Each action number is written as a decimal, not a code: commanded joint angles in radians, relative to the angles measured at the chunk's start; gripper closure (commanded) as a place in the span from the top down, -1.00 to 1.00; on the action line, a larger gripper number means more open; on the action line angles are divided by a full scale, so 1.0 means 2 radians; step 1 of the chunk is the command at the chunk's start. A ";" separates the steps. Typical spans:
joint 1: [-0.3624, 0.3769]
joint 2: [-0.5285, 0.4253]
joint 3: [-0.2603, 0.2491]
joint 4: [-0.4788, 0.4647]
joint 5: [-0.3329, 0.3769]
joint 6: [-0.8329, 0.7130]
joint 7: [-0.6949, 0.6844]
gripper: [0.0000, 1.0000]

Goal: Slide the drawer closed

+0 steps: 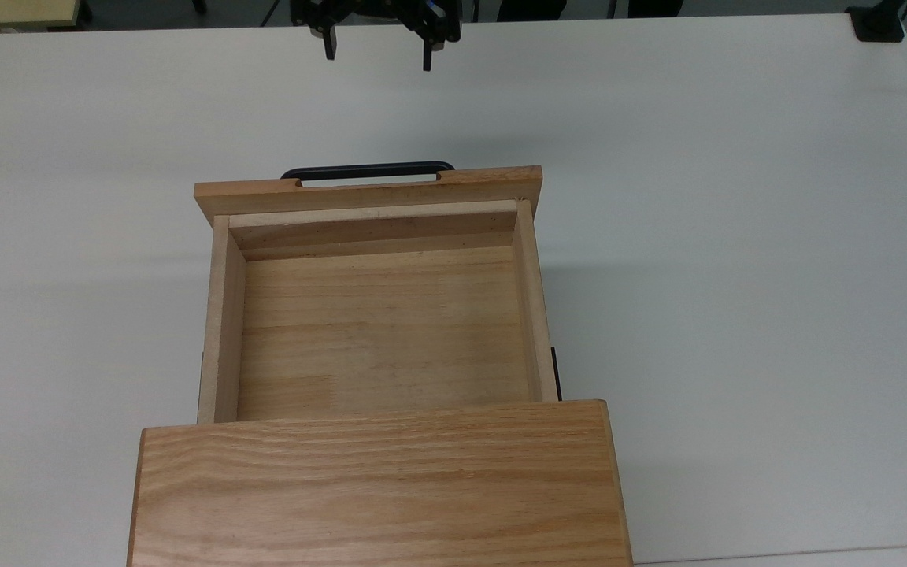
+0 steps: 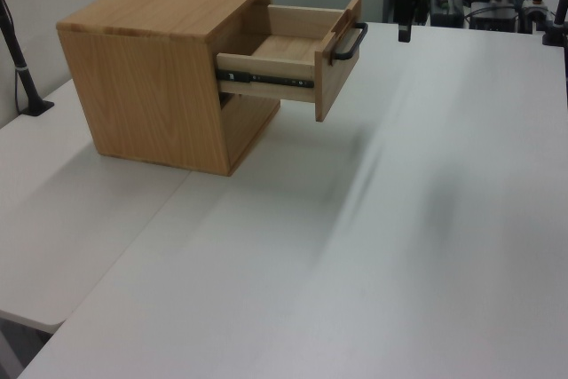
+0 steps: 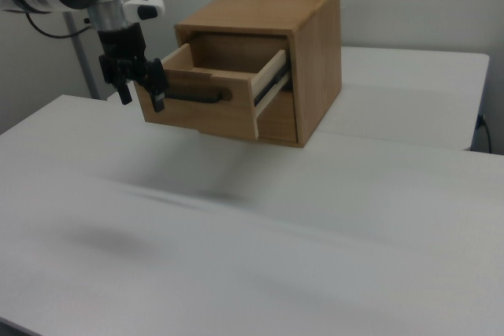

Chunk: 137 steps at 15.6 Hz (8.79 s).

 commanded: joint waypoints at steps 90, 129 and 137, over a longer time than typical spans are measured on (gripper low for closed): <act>-0.016 0.308 -0.005 0.114 0.014 0.703 -0.073 -1.00; -0.029 -0.051 0.001 -0.048 0.015 0.008 -0.080 -0.93; -0.027 -0.048 0.000 -0.043 0.016 0.004 -0.081 1.00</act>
